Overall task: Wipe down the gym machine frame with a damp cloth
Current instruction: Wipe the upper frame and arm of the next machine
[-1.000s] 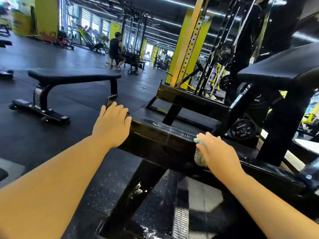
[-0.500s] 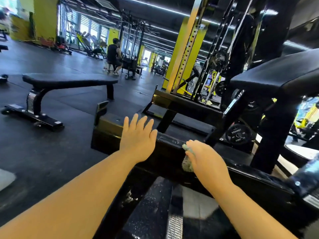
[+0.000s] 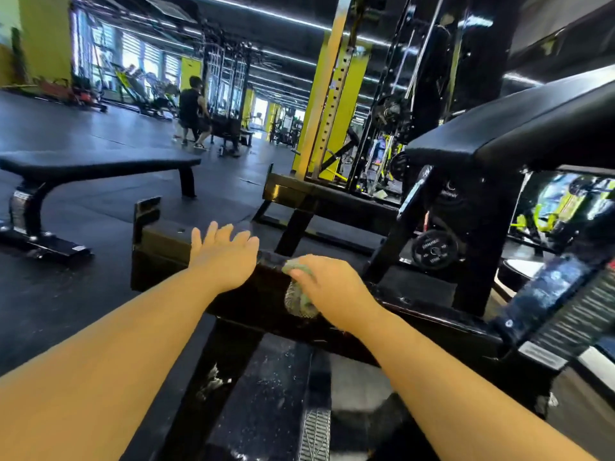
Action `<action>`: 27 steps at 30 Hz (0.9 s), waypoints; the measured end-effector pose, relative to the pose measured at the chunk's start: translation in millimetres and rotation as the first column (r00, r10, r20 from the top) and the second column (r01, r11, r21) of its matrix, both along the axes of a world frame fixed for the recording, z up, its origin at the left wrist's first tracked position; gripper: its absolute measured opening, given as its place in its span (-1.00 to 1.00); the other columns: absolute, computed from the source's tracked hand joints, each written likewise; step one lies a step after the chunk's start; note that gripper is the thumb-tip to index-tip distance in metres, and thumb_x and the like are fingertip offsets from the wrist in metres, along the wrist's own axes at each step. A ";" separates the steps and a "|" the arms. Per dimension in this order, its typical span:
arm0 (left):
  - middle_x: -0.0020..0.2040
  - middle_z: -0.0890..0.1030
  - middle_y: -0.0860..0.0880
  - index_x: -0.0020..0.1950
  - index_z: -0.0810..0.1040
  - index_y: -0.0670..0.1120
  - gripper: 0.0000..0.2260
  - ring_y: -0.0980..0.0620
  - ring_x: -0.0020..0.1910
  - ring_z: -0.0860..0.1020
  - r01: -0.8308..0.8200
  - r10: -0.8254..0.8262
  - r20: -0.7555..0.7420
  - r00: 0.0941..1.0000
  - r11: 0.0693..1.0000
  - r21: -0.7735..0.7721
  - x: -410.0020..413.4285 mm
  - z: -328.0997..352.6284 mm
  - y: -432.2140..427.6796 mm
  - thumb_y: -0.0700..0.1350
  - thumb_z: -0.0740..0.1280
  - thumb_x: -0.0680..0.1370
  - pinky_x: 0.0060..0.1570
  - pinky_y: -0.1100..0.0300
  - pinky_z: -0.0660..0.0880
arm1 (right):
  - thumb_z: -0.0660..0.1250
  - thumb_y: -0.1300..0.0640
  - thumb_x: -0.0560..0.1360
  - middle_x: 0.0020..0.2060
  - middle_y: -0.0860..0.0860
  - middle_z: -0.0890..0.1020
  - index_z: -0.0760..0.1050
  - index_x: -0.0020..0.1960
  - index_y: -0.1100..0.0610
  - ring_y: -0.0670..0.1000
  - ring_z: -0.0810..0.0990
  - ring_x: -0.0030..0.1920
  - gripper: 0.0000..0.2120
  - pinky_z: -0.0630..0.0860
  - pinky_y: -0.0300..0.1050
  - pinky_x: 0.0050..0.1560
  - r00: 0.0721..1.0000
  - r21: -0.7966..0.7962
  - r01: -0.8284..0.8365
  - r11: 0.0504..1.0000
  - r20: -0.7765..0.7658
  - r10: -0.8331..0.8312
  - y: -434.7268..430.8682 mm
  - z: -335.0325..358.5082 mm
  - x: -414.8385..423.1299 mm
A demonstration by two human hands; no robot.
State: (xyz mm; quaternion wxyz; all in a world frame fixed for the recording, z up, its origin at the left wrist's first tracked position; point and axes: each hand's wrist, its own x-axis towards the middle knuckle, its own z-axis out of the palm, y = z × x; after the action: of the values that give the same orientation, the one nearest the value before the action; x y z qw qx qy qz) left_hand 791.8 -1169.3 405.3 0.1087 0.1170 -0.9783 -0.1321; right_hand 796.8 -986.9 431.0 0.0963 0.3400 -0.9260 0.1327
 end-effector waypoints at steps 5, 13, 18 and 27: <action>0.55 0.07 -0.01 0.52 0.13 -0.04 -0.58 -0.14 0.52 -0.04 0.158 -0.164 -0.050 0.985 0.983 -0.093 -12.7 -1.4 47.8 -0.08 -0.09 0.65 0.41 -0.23 -0.17 | 0.17 0.09 0.64 0.08 0.09 0.64 0.53 0.24 0.19 0.06 0.61 0.02 -0.71 0.54 -0.05 0.05 0.714 -0.751 0.443 0.489 0.625 0.315 78.6 26.4 -17.8; 0.47 0.28 0.02 0.41 0.31 -0.04 -0.62 -0.09 0.41 0.26 0.144 -0.142 -0.056 0.988 0.989 0.018 -9.9 4.3 50.6 -0.15 -0.04 0.61 0.43 -0.16 0.01 | 0.24 0.10 0.61 0.20 0.02 0.52 0.51 0.29 0.03 0.10 0.44 0.24 -0.73 0.35 -0.10 0.20 0.950 -0.199 0.228 0.953 -0.169 -0.263 92.1 4.0 -44.1; 0.44 0.34 -0.02 0.19 0.42 -0.13 -0.75 -0.05 0.34 0.33 0.128 -0.121 -0.068 0.990 0.984 0.121 -1.0 9.9 50.7 -0.21 0.01 0.62 0.41 -0.11 0.07 | 0.08 -0.19 0.60 0.39 -0.02 0.38 0.37 0.43 0.03 0.07 0.28 0.42 -0.50 0.27 -0.07 0.36 0.984 0.182 0.169 0.969 -0.090 -0.154 84.8 -8.5 -22.9; 0.51 0.20 -0.09 0.54 0.12 0.00 -0.48 -0.10 0.49 0.15 0.188 -0.068 -0.229 0.971 0.809 0.558 0.7 7.9 37.3 0.18 -0.14 0.64 0.47 -0.08 0.01 | 0.14 0.18 0.60 0.07 0.06 0.59 0.53 0.17 0.11 0.09 0.53 0.06 -0.76 0.47 -0.06 0.01 0.883 0.240 0.033 0.970 -0.462 0.085 -43.0 -13.3 -27.6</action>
State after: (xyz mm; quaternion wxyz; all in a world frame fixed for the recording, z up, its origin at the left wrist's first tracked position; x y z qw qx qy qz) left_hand 792.4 -1132.0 413.2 0.1558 0.0643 -0.8824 -0.4393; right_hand 769.2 -1029.9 417.7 0.2736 0.3837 -0.8796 -0.0656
